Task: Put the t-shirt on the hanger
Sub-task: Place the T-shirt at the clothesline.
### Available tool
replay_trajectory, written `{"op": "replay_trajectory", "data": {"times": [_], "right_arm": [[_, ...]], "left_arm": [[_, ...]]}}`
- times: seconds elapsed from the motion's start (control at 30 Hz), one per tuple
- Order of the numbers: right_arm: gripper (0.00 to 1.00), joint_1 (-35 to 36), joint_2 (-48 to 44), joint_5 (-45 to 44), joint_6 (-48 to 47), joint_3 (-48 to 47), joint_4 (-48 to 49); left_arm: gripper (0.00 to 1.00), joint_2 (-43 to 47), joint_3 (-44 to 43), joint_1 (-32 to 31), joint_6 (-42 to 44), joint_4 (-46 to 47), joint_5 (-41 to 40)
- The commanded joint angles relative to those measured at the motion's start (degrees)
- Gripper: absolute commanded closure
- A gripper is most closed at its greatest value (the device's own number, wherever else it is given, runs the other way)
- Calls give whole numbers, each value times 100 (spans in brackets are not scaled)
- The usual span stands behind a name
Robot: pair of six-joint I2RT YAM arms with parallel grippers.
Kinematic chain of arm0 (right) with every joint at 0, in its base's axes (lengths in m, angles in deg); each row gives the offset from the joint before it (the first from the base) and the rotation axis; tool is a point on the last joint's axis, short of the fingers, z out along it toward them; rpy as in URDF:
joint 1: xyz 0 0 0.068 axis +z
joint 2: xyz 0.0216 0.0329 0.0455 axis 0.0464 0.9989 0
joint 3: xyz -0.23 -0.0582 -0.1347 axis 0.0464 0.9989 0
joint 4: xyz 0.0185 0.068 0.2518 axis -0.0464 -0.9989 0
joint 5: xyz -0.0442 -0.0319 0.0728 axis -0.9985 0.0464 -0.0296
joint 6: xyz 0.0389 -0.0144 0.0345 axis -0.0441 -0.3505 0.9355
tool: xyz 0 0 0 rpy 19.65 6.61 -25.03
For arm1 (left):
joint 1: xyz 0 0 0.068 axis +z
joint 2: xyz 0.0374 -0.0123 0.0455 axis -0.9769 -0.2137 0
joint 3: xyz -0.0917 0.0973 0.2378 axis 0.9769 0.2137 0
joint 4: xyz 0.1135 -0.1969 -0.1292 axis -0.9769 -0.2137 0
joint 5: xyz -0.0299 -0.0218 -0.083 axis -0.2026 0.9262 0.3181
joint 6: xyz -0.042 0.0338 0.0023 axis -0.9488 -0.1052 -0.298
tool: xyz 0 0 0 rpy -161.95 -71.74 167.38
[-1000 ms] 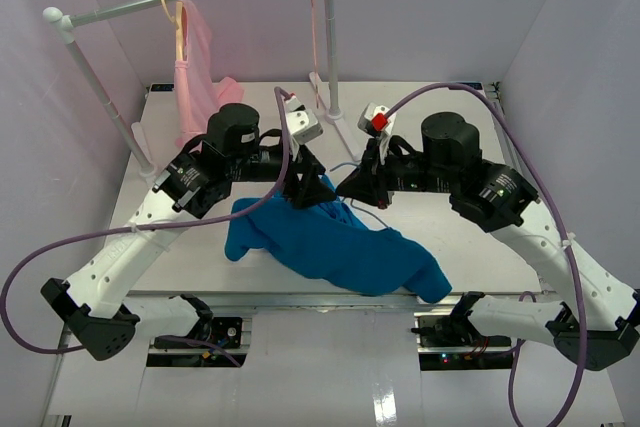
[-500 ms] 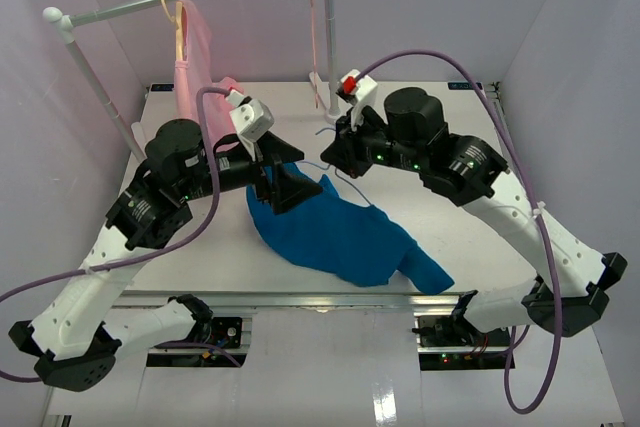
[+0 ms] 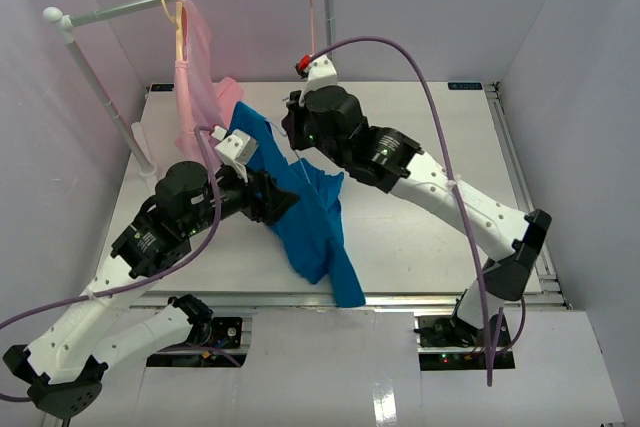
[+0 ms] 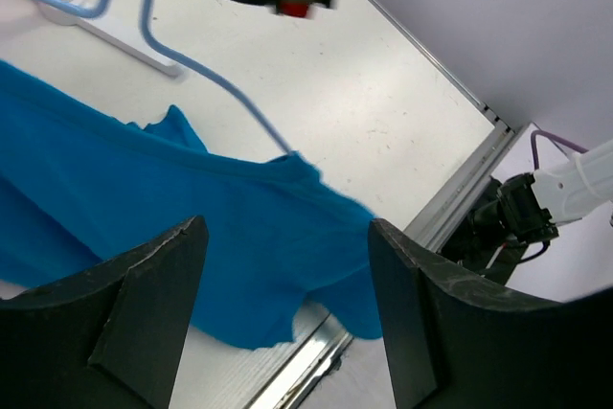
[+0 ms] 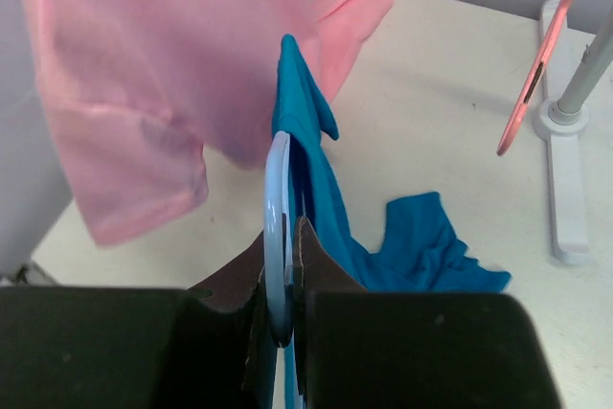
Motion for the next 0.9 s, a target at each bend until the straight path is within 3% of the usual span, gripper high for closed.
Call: {"op": "replay_trajectory", "data": {"times": [0.0, 0.4, 0.87], "right_arm": [[92, 77, 533, -1567, 875, -608, 996], [92, 288, 856, -2579, 1502, -488, 1388], [92, 358, 627, -2885, 1665, -263, 1388]], "left_arm": [[21, 316, 241, 10, -129, 205, -547], [27, 255, 861, 10, -447, 547, -1234], [37, -258, 1170, 2, -390, 669, -1275]]}}
